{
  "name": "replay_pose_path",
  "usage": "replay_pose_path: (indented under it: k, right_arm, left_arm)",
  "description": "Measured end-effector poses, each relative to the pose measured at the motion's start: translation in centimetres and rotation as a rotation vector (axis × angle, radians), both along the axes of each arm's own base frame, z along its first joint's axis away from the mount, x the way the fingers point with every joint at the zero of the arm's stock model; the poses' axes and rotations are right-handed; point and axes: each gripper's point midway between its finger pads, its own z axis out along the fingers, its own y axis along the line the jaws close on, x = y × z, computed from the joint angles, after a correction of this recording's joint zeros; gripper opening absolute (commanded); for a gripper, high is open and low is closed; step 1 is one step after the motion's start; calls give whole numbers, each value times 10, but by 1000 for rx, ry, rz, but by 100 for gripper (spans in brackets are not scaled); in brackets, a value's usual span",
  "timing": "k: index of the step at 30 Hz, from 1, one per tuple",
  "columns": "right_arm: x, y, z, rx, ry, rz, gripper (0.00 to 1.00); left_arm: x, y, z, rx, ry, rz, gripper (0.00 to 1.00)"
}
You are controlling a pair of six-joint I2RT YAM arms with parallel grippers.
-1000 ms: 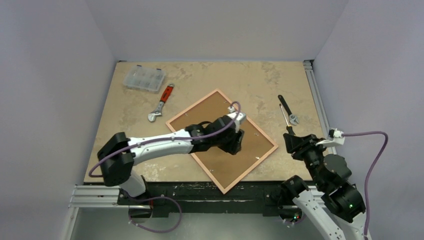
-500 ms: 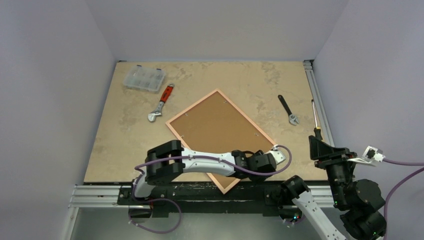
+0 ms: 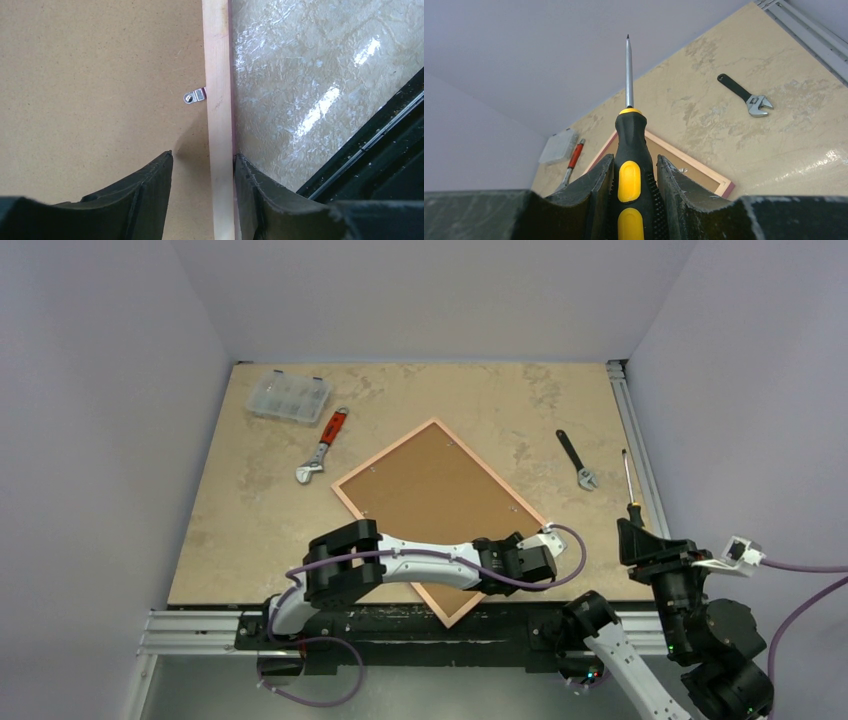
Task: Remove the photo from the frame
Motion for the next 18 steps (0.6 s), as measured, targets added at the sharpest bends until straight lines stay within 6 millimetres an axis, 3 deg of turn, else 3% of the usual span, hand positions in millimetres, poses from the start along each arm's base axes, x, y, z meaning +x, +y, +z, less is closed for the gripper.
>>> replay_pose_path:
  k: [4, 8, 12, 18]
  right_arm:
    - [1, 1, -2, 2, 6, 1, 0]
    - [1, 2, -3, 4, 8, 3, 0]
    - [1, 2, -3, 5, 8, 3, 0]
    - [2, 2, -3, 9, 9, 3, 0]
  left_arm:
    - [0, 0, -5, 1, 16, 5, 34]
    - [3, -10, -5, -29, 51, 27, 0]
    - [24, -21, -3, -79, 103, 116, 0]
    - [104, -11, 0, -156, 172, 366, 0]
